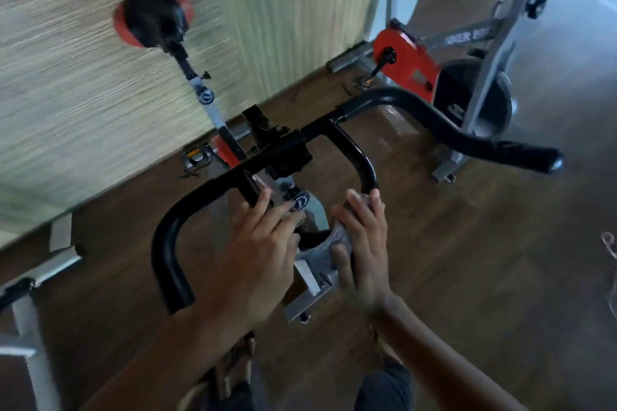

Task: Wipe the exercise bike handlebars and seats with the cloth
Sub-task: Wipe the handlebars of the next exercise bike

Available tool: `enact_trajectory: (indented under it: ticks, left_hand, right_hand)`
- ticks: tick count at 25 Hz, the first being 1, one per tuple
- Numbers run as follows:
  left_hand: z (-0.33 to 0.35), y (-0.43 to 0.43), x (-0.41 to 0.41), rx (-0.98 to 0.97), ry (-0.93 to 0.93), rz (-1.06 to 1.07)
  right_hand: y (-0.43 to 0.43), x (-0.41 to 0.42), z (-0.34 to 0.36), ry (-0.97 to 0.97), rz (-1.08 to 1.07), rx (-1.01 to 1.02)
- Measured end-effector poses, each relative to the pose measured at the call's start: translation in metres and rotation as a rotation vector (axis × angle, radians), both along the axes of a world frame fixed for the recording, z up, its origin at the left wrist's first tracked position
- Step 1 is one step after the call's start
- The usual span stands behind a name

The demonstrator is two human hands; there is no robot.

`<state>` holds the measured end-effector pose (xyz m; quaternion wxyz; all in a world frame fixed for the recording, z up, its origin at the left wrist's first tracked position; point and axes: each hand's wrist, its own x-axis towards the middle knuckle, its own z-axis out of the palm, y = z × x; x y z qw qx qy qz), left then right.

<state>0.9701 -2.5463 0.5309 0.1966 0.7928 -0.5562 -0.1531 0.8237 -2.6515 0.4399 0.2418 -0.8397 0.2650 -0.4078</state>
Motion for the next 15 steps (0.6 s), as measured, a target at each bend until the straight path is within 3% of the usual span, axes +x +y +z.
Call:
enact_trajectory:
  ticks: [3, 6, 8, 13, 15]
  left_hand:
    - [0.008, -0.009, -0.026, 0.038, -0.054, 0.100]
    - [0.025, -0.015, -0.055, 0.223, -0.033, 0.190]
    - [0.028, -0.017, -0.075, 0.258, -0.017, 0.309]
    - [0.008, -0.035, -0.118, 0.049, -0.091, 0.554]
    - [-0.001, -0.041, -0.127, -0.051, -0.082, 0.628]
  right_hand:
    - [-0.056, -0.020, -0.005, 0.027, 0.264, -0.097]
    - [-0.075, -0.019, 0.007, 0.036, 0.410, 0.096]
    - [-0.074, -0.026, 0.008, 0.050, 0.482, 0.095]
    - [-0.086, -0.020, 0.011, 0.027, 0.542, 0.203]
    - [-0.090, -0.026, 0.011, 0.053, 0.613, 0.103]
